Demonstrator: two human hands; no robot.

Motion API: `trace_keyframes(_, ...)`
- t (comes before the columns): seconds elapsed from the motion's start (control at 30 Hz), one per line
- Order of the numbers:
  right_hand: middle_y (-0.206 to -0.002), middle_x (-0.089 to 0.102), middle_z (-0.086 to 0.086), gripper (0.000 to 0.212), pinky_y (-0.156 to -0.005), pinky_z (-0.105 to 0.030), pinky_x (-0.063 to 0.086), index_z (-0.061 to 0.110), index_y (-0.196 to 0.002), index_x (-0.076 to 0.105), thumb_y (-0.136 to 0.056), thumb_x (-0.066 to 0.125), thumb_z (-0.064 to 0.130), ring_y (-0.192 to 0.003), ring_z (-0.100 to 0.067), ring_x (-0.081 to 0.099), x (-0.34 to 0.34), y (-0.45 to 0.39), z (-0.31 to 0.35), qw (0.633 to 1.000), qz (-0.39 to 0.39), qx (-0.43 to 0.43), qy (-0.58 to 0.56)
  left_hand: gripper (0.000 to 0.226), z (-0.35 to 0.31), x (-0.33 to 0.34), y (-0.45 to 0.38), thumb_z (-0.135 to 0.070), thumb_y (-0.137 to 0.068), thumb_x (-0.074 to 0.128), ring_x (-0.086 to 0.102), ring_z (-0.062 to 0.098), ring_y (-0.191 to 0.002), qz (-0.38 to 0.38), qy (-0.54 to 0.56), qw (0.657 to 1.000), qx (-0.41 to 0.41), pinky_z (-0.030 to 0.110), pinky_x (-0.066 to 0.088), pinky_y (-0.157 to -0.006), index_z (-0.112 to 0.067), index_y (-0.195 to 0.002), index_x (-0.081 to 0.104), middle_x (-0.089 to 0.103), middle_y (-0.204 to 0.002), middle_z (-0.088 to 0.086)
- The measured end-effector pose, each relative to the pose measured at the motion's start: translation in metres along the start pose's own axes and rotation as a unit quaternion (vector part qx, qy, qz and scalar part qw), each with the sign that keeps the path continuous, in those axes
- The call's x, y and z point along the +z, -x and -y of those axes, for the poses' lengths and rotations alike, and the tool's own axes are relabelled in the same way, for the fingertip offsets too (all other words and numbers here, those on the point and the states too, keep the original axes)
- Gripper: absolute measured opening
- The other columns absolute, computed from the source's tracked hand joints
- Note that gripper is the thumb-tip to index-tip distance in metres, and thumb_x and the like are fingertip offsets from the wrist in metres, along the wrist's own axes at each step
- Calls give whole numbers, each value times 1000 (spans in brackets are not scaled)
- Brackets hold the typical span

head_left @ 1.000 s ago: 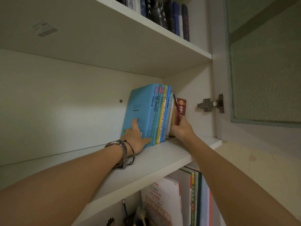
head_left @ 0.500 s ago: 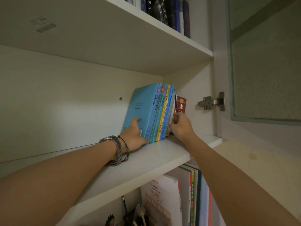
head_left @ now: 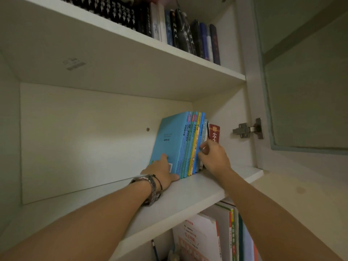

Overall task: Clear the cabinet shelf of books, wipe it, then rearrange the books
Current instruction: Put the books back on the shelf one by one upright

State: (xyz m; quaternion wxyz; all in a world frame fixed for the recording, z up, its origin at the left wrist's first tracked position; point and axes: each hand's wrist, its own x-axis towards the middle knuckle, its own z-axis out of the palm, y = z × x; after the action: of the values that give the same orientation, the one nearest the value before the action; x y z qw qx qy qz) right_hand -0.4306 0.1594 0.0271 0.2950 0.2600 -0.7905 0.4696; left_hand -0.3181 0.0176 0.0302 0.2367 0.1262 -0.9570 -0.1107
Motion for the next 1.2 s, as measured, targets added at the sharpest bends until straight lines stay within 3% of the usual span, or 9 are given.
trace_keyframes(0.1,-102,61,-1,12,-72,-27,47,18,-102,57,-91,60,15,-88,-13,56,-3,6,6,1000,4,-22,18,50,-1,-3,2,-42,-87,64,57,21,-98,6,-30,1000,-5,31,48,-77,-15,-121,39,55,-119,6)
trace_keyframes(0.27,-105,56,2,16,-72,-29,48,17,-109,58,-93,56,17,-89,-12,54,-23,26,21,992,6,-67,111,45,-2,-10,10,-44,-91,56,55,21,-97,30,-96,995,23,30,41,-73,-13,-121,42,55,-119,7)
trace_keyframes(0.37,-103,60,0,12,-76,-36,52,17,-102,61,-91,58,21,-87,-16,57,-43,47,25,985,19,-85,148,41,-8,-18,23,-45,-94,49,56,22,-103,31,-155,987,37,28,39,-74,-14,-121,47,56,-118,5)
trace_keyframes(0.53,-104,62,-1,18,-78,-37,52,17,-107,60,-90,61,23,-91,-19,59,-83,85,36,980,76,-66,170,32,-24,-31,45,-46,-93,47,51,17,-78,48,-159,985,55,25,34,-55,-15,-98,55,53,-86,0)
trace_keyframes(0.6,-105,61,1,24,-79,-36,51,19,-113,59,-90,61,26,-93,-18,59,-98,104,43,978,94,-65,172,33,-34,-35,60,-44,-93,47,52,17,-77,38,-157,984,77,24,33,-52,-14,-100,59,55,-87,0)
trace_keyframes(0.83,-101,62,5,24,-76,-33,50,24,-113,59,-90,61,26,-85,-15,60,-156,177,54,981,64,-45,178,35,-70,-43,137,-44,-93,46,61,19,-93,3,-50,982,183,29,47,-69,-19,-111,63,66,-107,1)
trace_keyframes(0.97,-97,64,7,21,-79,-38,52,25,-108,60,-88,63,28,-85,-16,61,-189,229,46,985,22,-4,168,32,-79,-29,184,-44,-95,45,60,12,-89,-32,15,963,267,24,45,-65,-24,-115,60,64,-105,-7)
trace_keyframes(1.1,-98,65,7,21,-78,-37,53,25,-110,61,-90,62,27,-86,-12,61,-213,299,33,986,-10,40,161,30,-79,10,222,-44,-94,48,62,10,-97,7,129,951,282,34,53,-81,-26,-115,61,66,-110,-7)
trace_keyframes(1.2,-101,63,11,24,-72,-23,49,27,-115,59,-91,61,28,-87,-5,59,-225,354,23,980,-5,72,184,30,-79,47,249,-43,-93,50,61,7,-102,53,188,940,281,34,52,-87,-27,-117,60,65,-113,-10)
